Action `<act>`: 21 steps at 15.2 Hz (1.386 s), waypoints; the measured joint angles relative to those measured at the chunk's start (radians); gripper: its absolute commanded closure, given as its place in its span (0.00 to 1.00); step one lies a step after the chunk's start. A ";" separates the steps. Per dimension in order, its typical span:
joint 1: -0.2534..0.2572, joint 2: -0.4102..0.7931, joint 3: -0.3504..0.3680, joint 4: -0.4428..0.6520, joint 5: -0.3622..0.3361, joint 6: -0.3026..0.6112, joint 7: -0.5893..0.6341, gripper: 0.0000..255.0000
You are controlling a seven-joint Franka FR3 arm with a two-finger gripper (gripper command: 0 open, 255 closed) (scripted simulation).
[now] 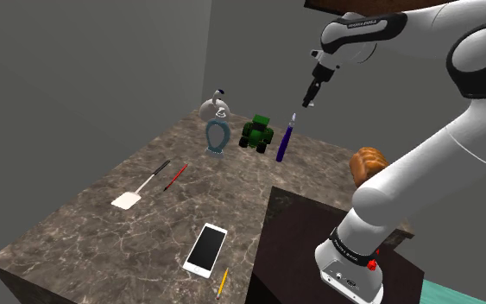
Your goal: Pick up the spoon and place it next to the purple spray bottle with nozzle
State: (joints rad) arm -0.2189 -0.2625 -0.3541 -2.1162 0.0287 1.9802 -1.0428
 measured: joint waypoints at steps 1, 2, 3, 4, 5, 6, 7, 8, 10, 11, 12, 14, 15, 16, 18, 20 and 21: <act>-0.009 0.010 -0.019 0.009 0.003 -0.001 -0.029 1.00; -0.014 0.045 -0.041 0.049 0.014 -0.010 -0.061 1.00; -0.017 0.082 -0.058 0.084 0.029 -0.012 -0.088 1.00; -0.021 0.112 -0.071 0.121 0.041 -0.023 -0.111 1.00; -0.027 0.137 -0.084 0.146 0.053 -0.029 -0.133 1.00; -0.034 0.174 -0.100 0.184 0.070 -0.035 -0.161 1.00; -0.044 0.214 -0.117 0.228 0.090 -0.048 -0.194 1.00; -0.054 0.243 -0.131 0.257 0.105 -0.054 -0.222 1.00; -0.076 0.320 -0.153 0.343 0.147 -0.080 -0.273 1.00; -0.091 0.353 -0.163 0.389 0.165 -0.101 -0.297 1.00; -0.106 0.383 -0.171 0.421 0.183 -0.110 -0.322 1.00; -0.143 0.453 -0.186 0.505 0.222 -0.143 -0.373 1.00; -0.151 0.471 -0.188 0.518 0.233 -0.143 -0.383 1.00; -0.156 0.482 -0.188 0.520 0.240 -0.136 -0.392 1.00; -0.156 0.489 -0.187 0.502 0.245 -0.113 -0.398 1.00; -0.154 0.488 -0.185 0.472 0.246 -0.085 -0.402 1.00; -0.154 0.491 -0.184 0.461 0.249 -0.072 -0.405 1.00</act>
State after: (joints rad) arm -0.3726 0.2288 -0.5385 -1.6549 0.2777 1.9085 -1.4482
